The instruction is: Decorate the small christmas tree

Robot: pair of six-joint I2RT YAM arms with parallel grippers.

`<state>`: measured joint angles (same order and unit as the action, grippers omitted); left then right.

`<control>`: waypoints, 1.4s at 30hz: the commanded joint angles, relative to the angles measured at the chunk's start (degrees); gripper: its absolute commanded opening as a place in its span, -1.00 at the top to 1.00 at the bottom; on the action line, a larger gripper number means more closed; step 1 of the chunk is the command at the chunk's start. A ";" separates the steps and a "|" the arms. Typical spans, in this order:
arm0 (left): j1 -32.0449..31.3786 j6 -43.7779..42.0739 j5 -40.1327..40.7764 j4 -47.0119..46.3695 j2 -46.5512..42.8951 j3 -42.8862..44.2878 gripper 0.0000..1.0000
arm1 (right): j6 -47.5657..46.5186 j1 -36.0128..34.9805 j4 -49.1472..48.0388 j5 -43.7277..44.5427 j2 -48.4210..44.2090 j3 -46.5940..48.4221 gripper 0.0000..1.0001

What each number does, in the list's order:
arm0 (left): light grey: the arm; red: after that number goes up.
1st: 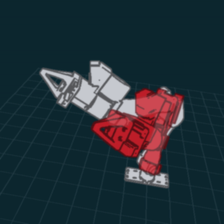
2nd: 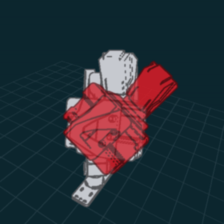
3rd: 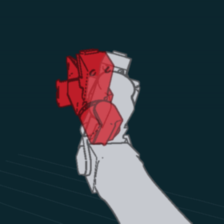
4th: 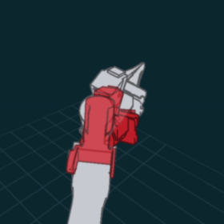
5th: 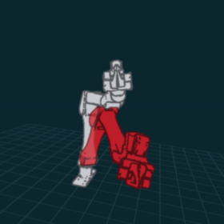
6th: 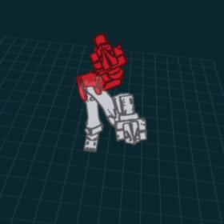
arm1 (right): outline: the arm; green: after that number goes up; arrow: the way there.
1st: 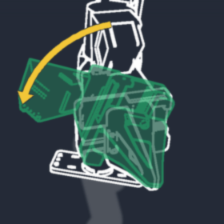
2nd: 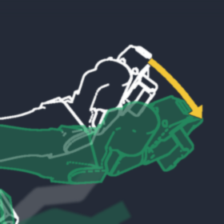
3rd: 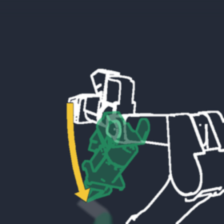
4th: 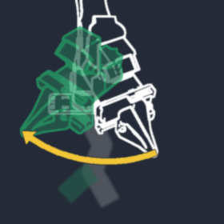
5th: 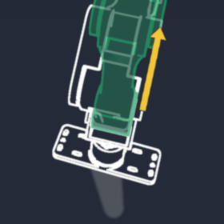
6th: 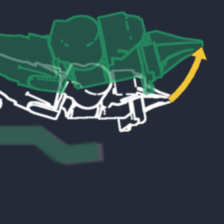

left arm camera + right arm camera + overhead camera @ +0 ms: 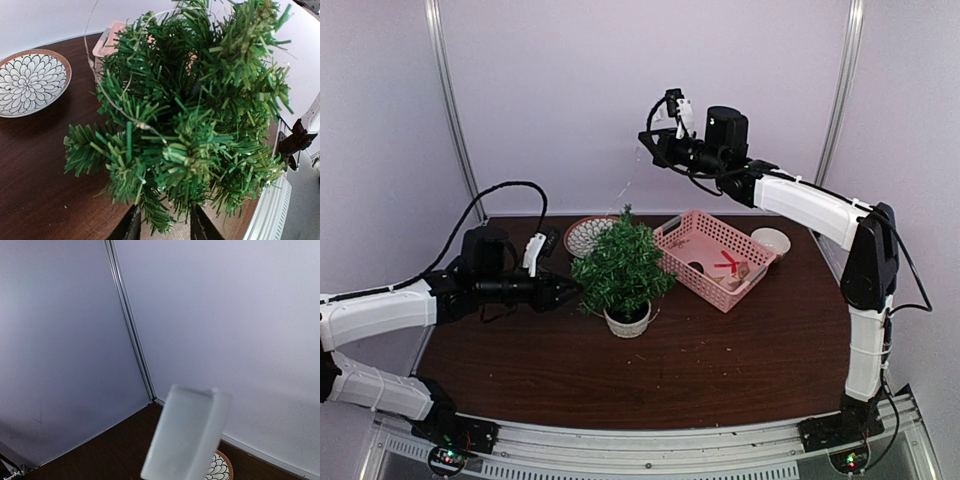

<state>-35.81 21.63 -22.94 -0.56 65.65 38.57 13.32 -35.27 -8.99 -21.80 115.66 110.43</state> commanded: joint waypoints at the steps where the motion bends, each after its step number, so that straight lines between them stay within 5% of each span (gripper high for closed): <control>1: -0.61 0.69 -1.68 -5.54 1.42 0.28 0.34 | -0.05 0.38 -0.95 -0.57 -1.66 0.84 1.00; 10: -1.01 1.48 -2.59 -5.59 -0.21 0.09 1.00 | -0.20 0.33 -0.99 -0.74 -2.12 0.51 1.00; 20: -1.10 0.05 -0.38 4.35 -6.52 4.41 1.00 | -0.55 0.36 -1.29 -1.39 -3.64 -1.13 1.00; 25: -1.04 -1.15 2.95 8.38 -4.55 9.10 1.00 | -1.05 0.38 -1.35 -1.09 -4.40 -2.24 1.00; 33: -1.04 -2.09 -2.27 7.61 -2.67 12.86 1.00 | -2.16 0.37 -0.85 -0.46 -5.53 -3.56 1.00; 42: -1.01 -4.13 4.85 11.00 0.39 17.33 1.00 | -2.45 0.37 -0.94 -0.14 -5.73 -4.51 1.00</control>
<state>-36.60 19.59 -21.89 9.39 63.83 52.25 11.75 -35.27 -9.15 -22.26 112.71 107.28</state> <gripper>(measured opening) 0.007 0.019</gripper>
